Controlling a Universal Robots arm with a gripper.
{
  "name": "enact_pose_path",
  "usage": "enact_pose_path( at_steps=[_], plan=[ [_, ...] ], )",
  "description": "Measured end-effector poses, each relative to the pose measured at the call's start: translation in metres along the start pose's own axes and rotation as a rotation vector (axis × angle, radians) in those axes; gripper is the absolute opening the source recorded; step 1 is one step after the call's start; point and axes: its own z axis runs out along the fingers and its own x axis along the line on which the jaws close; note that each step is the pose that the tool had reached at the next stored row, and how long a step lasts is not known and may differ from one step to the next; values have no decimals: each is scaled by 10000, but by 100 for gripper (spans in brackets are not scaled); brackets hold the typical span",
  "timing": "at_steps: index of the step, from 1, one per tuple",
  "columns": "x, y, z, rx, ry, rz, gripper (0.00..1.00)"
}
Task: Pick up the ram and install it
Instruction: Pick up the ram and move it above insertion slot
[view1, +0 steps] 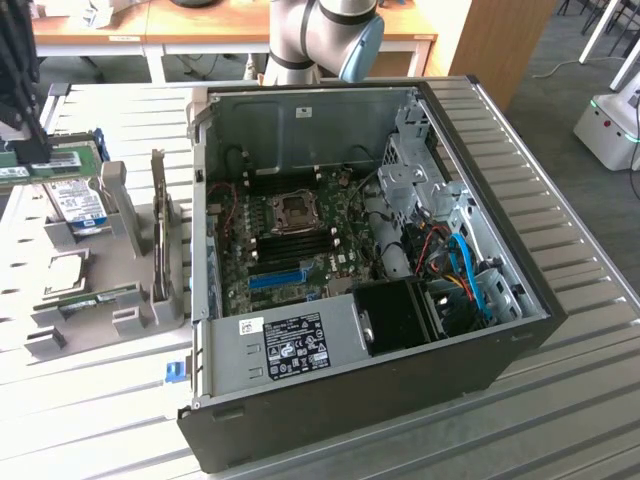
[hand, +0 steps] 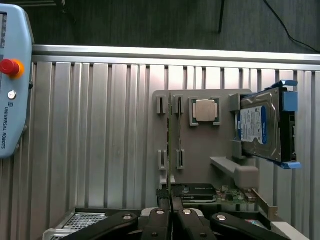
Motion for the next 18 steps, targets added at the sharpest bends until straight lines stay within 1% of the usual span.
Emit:
enact_pose_path(
  at_steps=[18],
  plan=[
    [3,-483,-16,1,0,0,12]
  ],
)
